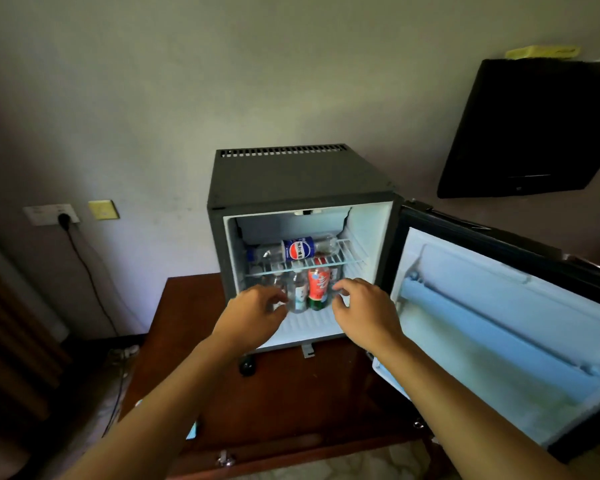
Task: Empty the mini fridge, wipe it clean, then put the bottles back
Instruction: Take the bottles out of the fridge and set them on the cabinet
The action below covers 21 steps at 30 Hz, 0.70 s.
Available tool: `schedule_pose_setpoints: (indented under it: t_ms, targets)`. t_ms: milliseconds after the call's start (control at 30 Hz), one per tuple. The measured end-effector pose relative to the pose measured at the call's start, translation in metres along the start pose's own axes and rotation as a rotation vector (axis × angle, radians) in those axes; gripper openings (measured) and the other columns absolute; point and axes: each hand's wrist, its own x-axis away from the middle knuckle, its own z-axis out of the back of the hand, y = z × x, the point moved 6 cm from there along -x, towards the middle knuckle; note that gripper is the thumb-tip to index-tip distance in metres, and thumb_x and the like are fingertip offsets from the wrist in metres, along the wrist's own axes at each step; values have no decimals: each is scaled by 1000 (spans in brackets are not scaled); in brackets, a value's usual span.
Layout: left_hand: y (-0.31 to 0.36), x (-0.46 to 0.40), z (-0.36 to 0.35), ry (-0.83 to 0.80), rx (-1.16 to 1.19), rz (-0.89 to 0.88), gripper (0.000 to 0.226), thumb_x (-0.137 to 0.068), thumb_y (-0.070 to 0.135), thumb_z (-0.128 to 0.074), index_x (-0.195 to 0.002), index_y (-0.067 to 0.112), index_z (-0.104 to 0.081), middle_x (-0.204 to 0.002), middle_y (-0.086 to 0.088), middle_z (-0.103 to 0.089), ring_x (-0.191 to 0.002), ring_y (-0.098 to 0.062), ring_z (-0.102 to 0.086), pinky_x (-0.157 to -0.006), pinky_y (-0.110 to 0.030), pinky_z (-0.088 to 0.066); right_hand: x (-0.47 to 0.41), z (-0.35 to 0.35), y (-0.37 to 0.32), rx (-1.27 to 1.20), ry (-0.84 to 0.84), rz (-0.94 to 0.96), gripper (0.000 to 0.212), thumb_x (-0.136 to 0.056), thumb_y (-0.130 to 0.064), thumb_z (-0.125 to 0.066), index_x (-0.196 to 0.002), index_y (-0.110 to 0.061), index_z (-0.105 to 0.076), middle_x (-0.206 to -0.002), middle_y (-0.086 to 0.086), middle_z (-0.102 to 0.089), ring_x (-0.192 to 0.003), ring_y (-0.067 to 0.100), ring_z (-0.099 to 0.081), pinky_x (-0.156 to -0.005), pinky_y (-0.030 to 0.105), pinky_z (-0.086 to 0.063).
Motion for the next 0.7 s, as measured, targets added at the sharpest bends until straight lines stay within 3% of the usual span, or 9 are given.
schedule_pose_setpoints:
  t_ms: [200,333,500,700]
  targets:
    - [-40,-6,-13,53,87,141,20,-93,33,-63,-111,29,-70,-108,10,-72,-91,-13,-68,-78,-24,-50,-25,-59,-10,-117,-147,-52,24,-89,-28,-53,-108,-29,-67,-101,-2,-71,-87,25,-64,-73,33,-54]
    - [-58,-27,-26,62,105,188,20,-93,31,-63,-111,28,-69,-107,10,-72,-84,-6,-63,-65,-8,-39,-50,-96,-2,-178,-204,-77,16,-89,-27,-56,-100,-29,-67,-94,-3,-71,-85,22,-64,-74,33,-54]
    - [-73,-63,-51,11,114,261,24,-94,28,-61,-117,26,-67,-110,8,-71,-88,-7,-63,-73,-14,-42,-85,-135,29,-250,-257,-193,12,-88,-30,-58,-97,-31,-66,-96,-4,-70,-82,19,-64,-73,31,-53]
    - [-78,-106,-87,-65,130,339,30,-93,32,-60,-122,26,-63,-111,7,-70,-95,-14,-66,-83,-30,-54,-119,-169,73,-283,-304,-310,9,-90,-33,-55,-97,-31,-60,-105,-2,-66,-81,21,-57,-65,27,-38]
